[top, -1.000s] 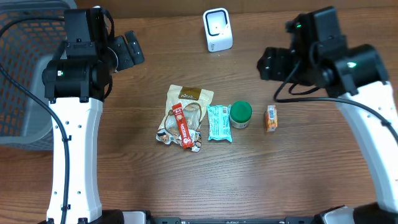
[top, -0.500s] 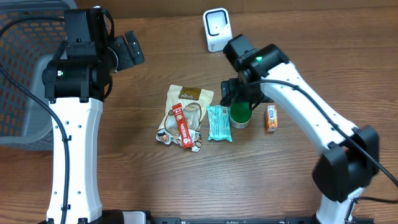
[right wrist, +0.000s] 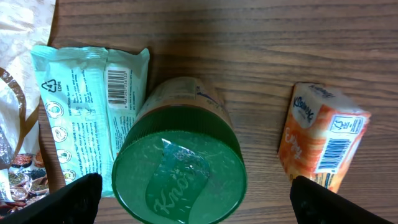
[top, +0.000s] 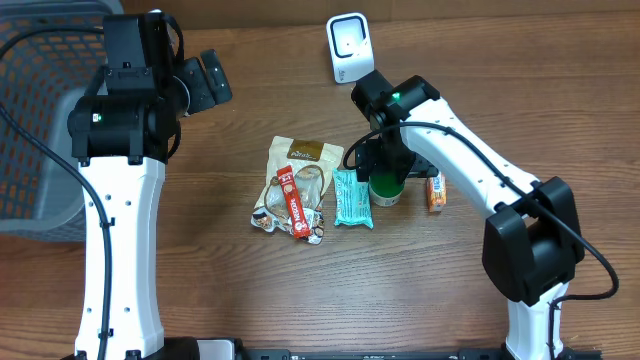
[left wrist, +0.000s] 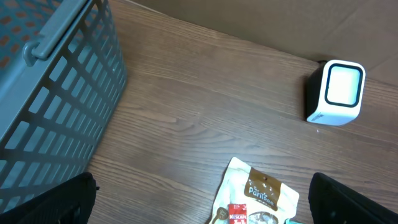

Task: Scan the item barcode
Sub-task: 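Lower the right gripper onto the green-lidded jar, then close the right gripper on the jar and lift it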

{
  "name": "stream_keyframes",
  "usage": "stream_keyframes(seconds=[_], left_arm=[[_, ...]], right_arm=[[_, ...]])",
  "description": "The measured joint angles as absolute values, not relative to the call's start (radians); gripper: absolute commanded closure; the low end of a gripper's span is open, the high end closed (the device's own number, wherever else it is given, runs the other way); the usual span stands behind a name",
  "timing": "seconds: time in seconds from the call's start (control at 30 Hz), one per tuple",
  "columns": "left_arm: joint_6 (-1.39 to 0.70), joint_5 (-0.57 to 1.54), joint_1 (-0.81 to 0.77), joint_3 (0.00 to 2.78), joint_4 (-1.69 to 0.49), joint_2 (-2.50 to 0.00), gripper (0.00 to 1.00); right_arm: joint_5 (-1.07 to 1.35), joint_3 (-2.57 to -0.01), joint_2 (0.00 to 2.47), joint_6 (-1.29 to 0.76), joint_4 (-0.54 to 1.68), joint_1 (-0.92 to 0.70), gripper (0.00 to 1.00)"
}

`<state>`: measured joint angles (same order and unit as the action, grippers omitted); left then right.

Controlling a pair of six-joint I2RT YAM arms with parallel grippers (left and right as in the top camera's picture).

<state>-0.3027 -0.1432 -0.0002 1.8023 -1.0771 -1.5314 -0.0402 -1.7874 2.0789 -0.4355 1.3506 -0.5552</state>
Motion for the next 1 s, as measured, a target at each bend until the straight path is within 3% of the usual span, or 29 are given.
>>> stream_keyframes(seconds=[0.37,0.6,1.0], left_arm=[[-0.303,-0.143,0.000,1.802,-1.077,-1.531,0.00],[-0.303,-0.143,0.000,1.802,-1.077,-1.531,0.00],[-0.303,-0.143,0.000,1.802,-1.077,-1.531,0.00]], right_arm=[[-0.023,-1.691,2.079,-0.440,1.255,-0.555,0.03],[-0.014,-1.638,2.083,-0.439,1.188,-0.555,0.14],[-0.006,-1.570,2.085,-0.444,1.112,-0.559,0.18]])
